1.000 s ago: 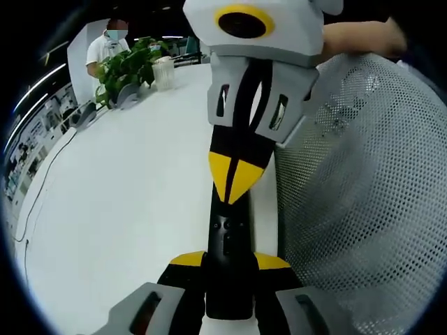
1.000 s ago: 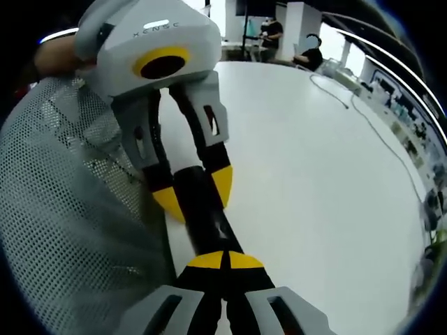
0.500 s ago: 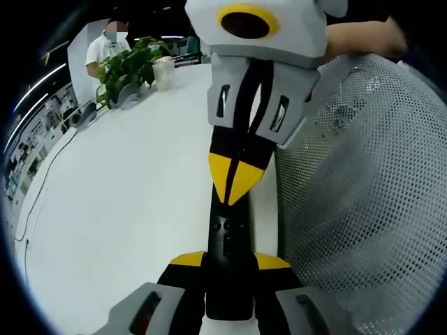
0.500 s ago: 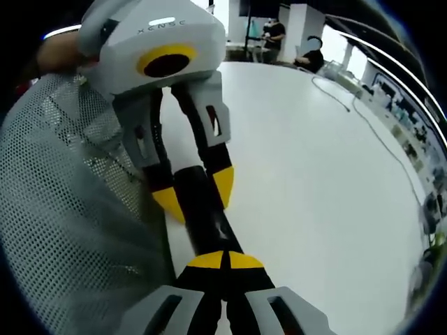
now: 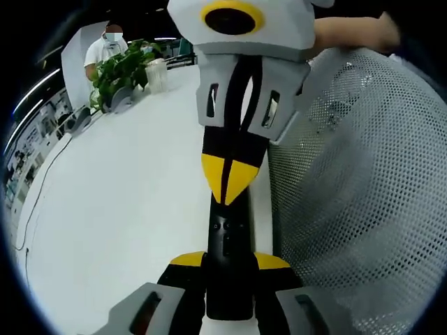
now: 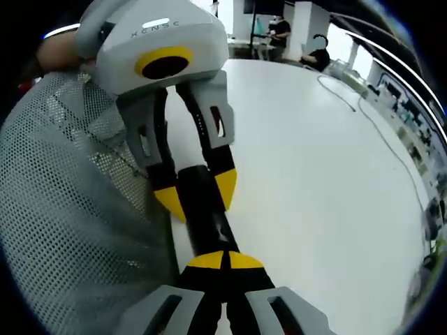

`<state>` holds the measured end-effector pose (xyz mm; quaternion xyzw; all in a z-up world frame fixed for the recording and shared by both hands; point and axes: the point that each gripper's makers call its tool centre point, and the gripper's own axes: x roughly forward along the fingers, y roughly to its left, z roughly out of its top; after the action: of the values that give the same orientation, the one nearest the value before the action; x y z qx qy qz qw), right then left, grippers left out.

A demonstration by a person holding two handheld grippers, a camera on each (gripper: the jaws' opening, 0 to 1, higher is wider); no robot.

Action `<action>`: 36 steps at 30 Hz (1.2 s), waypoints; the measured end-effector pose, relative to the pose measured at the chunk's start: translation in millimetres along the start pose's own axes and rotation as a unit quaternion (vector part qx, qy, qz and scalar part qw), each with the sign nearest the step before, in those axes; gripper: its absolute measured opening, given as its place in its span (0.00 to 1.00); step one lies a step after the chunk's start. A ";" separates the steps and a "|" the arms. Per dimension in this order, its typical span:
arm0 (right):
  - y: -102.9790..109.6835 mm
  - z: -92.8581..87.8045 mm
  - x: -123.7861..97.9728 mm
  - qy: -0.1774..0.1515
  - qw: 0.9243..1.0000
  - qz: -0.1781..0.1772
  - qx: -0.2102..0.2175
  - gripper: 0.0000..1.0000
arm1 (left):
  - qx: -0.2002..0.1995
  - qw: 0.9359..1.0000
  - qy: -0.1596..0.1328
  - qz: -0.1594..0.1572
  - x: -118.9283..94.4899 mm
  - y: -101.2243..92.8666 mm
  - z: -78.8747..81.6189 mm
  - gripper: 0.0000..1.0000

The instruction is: Press the specified remote control buttons in sequence, fully releasing each button before pressing the next.

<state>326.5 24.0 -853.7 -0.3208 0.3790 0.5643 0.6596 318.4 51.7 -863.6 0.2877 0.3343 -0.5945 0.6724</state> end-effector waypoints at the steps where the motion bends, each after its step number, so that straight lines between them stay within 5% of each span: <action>1: 2.7 1.8 0.1 -0.003 1.000 0.006 -0.004 0.00 | 0.001 1.000 0.000 -0.001 0.1 -0.2 0.0 0.25; 36: 14.5 4.9 2.7 -0.028 0.998 0.041 -0.049 0.00 | 0.013 1.000 0.000 -0.013 -0.3 -5.5 0.2 0.25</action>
<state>313.1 31.7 -853.5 -0.3215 0.3449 0.6173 0.6298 313.0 51.0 -863.2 0.2919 0.3310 -0.6074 0.6606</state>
